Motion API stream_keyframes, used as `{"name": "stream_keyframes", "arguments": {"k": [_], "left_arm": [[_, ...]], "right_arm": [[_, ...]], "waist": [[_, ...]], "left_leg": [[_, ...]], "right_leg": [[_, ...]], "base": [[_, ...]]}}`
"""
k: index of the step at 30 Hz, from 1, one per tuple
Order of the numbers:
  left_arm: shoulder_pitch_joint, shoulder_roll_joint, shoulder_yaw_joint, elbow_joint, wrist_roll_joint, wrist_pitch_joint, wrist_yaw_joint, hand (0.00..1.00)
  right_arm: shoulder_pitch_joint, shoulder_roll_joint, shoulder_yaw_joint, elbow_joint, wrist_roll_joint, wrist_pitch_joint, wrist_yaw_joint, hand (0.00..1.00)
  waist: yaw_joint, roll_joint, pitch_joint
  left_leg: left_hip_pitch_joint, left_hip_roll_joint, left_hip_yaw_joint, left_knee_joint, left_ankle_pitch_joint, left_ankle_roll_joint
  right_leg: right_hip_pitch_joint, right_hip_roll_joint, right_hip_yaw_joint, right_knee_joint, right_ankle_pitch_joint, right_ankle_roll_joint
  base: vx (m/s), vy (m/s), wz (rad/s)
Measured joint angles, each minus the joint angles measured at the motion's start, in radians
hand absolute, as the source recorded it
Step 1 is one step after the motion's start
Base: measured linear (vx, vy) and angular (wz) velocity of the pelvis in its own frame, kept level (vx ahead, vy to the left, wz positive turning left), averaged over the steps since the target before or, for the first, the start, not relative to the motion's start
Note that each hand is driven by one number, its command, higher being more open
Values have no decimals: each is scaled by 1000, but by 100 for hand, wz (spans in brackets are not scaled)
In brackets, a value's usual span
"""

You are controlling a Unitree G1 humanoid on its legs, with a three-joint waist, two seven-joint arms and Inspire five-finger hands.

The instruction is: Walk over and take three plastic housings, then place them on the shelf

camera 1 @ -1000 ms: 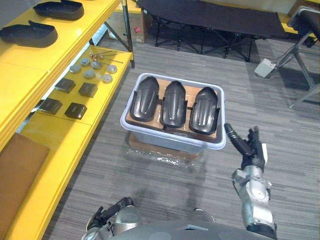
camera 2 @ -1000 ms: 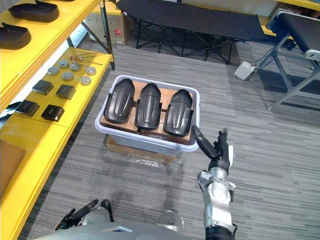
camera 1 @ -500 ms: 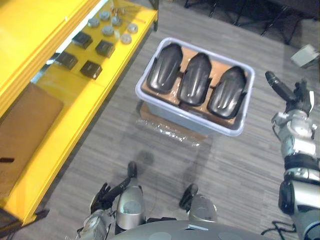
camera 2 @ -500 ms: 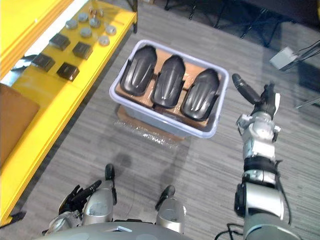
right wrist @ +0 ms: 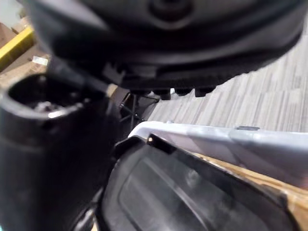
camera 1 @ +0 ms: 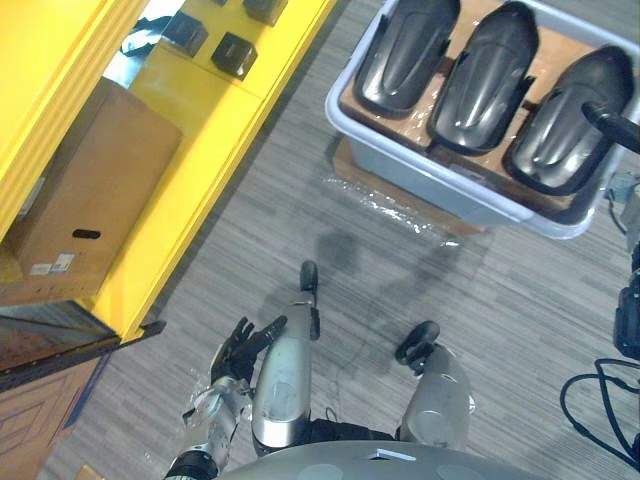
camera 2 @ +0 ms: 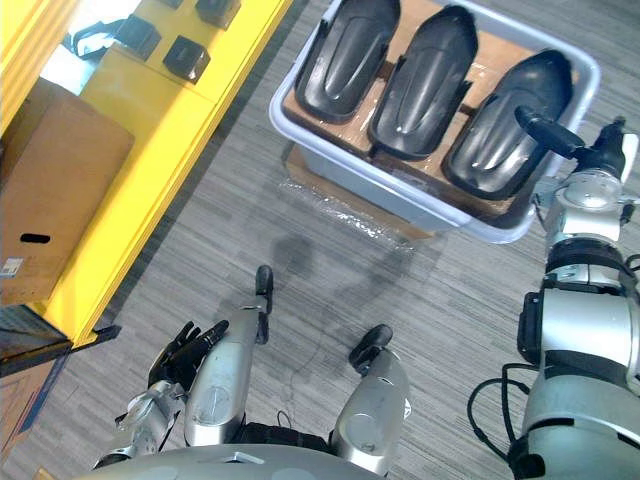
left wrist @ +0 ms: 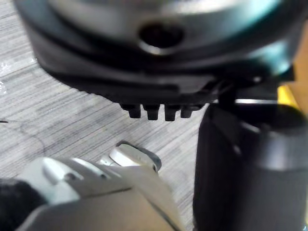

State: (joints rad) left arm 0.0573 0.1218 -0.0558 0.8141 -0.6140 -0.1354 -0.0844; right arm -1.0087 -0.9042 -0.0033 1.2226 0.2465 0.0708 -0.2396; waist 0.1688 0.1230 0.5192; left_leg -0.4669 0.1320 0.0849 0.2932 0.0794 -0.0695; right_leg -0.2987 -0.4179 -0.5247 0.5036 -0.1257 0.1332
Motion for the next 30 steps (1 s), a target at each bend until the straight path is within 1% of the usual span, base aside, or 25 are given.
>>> {"name": "stream_keyframes", "arguments": {"k": [3, 5, 7, 10, 11, 12, 14, 15, 18, 21, 23, 25, 27, 30], "left_arm": [[-3, -4, -9, 1, -20, 0, -11, 100], [-9, -5, -29, 1, -48, -4, -14, 100], [-9, -8, -31, 1, -53, -10, -17, 100], [-9, -7, -36, 2, -62, -18, -20, 100], [-9, -7, -36, 2, -66, -18, -21, 100], [-9, -7, -42, 3, -86, -18, -23, 100], [-9, -7, -47, 2, -88, -20, -29, 100], [-9, -5, -48, 2, -90, -23, -31, 100], [-9, -6, -56, 2, -94, -34, -38, 100], [-9, -6, -64, 2, -106, -38, -47, 100], [-9, -6, -68, 3, -127, -38, -50, 100], [-9, -6, -69, 3, -127, -38, -50, 100], [-9, -6, -70, 3, -127, -38, -50, 100], [-8, -6, -70, 4, -127, -38, -49, 100]], "right_arm": [[-29, -14, 21, 2, 1, 40, -13, 100], [-33, -44, 44, 10, 0, 65, -17, 100], [-44, -52, 52, 24, 0, 96, -33, 100], [-68, -57, 53, 54, 0, 143, -38, 100], [-68, -58, 53, 61, 0, 146, -38, 100], [-68, -59, 55, 65, 0, 163, -35, 0], [-68, -76, 56, 65, 0, 179, -26, 0], [-68, -94, 66, 70, -7, 192, -7, 0], [-68, -107, 89, 73, -23, 209, 30, 0], [-68, -127, 93, 96, -60, 221, 36, 0], [-68, -154, 110, 104, -99, 222, 42, 0], [-67, -157, 132, 108, -126, 216, 32, 0], [-67, -161, 134, 118, -155, 216, 36, 0], [-64, -161, 134, 118, -171, 200, 36, 0]], "waist": [[1, 19, 4], [12, 32, 4], [17, 40, 6], [21, 43, 4], [23, 43, 4], [24, 44, 3], [29, 49, 0], [35, 52, -2], [44, 54, -3], [52, 56, -4], [54, 56, -4], [54, 59, -6], [52, 62, -8], [50, 64, -10]], "left_leg": [[-24, 0, 1, 2, 9, 3], [-48, -1, 0, 2, 16, 2], [-64, -1, 0, 1, 22, 0], [-89, -1, -3, 1, 29, 0], [-91, -1, -4, 1, 29, 0], [-94, -1, -5, 2, 29, -1], [-110, -2, -9, 10, 28, 0], [-126, -2, -14, 19, 27, 0], [-137, -2, -21, 25, 26, -1], [-146, -2, -28, 36, 21, -4], [-155, -2, -30, 39, 19, -7], [-155, -2, -31, 39, 19, -7], [-154, -1, -34, 40, 21, -5], [-152, 2, -40, 56, 16, -6]], "right_leg": [[-36, -3, 11, 19, -3, -4], [-70, -8, 16, 40, -8, -11], [-93, -10, 18, 55, -12, -16], [-125, -15, 20, 75, -21, -22], [-127, -15, 21, 76, -21, -22], [-130, -15, 20, 77, -22, -22], [-140, -15, 17, 79, -22, -23], [-151, -16, 15, 84, -24, -25], [-157, -17, 11, 90, -28, -27], [-159, -18, 8, 98, -39, -26], [-167, -19, 7, 104, -44, -32], [-169, -19, 8, 108, -47, -33], [-168, -19, 6, 113, -50, -32], [-161, -18, 4, 124, -55, -34]], "base": [[-47, -17, -4], [-31, -31, 0], [-17, -32, -1], [-4, -41, 2], [9, -32, 1], [0, 0, 0], [19, -16, 4], [17, -7, 4], [15, -14, 5], [10, -20, 5], [5, -10, 2], [12, -16, 0], [34, -37, 1], [42, -41, 3]]}}
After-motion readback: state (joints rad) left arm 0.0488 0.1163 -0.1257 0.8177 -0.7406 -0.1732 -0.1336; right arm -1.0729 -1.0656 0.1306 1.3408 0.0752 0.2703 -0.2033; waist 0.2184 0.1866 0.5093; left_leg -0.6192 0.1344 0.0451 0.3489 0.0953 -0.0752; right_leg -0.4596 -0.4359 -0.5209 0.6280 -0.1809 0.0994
